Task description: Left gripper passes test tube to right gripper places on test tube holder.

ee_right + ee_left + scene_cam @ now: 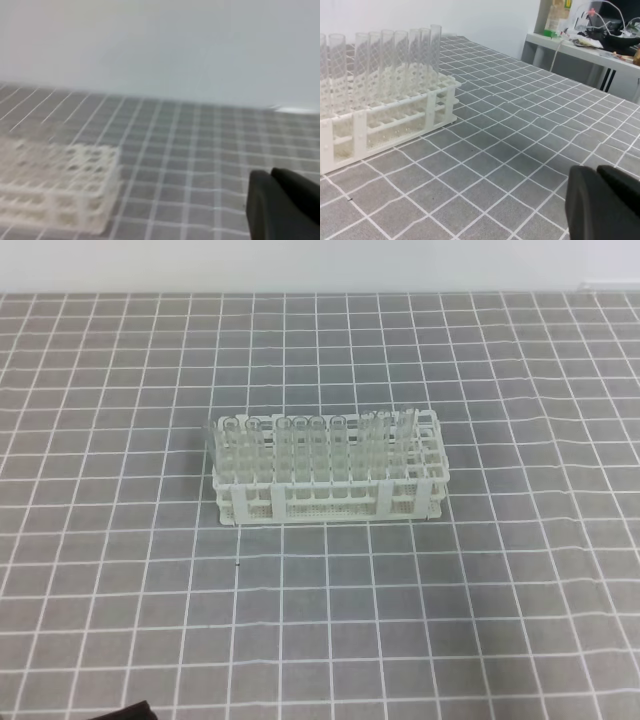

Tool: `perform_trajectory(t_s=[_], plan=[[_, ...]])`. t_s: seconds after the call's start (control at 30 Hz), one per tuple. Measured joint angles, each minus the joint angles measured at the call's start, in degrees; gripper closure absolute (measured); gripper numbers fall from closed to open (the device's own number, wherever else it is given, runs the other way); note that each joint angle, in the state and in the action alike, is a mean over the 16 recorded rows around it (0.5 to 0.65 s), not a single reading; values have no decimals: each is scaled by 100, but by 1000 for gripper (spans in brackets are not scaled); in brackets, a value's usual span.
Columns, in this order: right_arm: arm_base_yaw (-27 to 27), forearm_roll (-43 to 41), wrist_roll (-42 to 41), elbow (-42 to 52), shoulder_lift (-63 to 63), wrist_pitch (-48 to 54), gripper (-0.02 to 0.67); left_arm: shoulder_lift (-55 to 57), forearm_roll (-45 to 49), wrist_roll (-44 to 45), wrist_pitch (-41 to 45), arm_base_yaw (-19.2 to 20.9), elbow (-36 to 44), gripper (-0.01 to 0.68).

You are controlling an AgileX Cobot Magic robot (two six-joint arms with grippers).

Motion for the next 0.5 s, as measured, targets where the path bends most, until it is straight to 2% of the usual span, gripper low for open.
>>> perform_trajectory(t_s=[0.23,0.5], plan=[[-962,129,14,1080,-1582,50,662,-4,3,-4,50,-2,-13,674],[-1302,374,22,1859,-2536,139,662,-4,3,-6,74,-2,-18,675]])
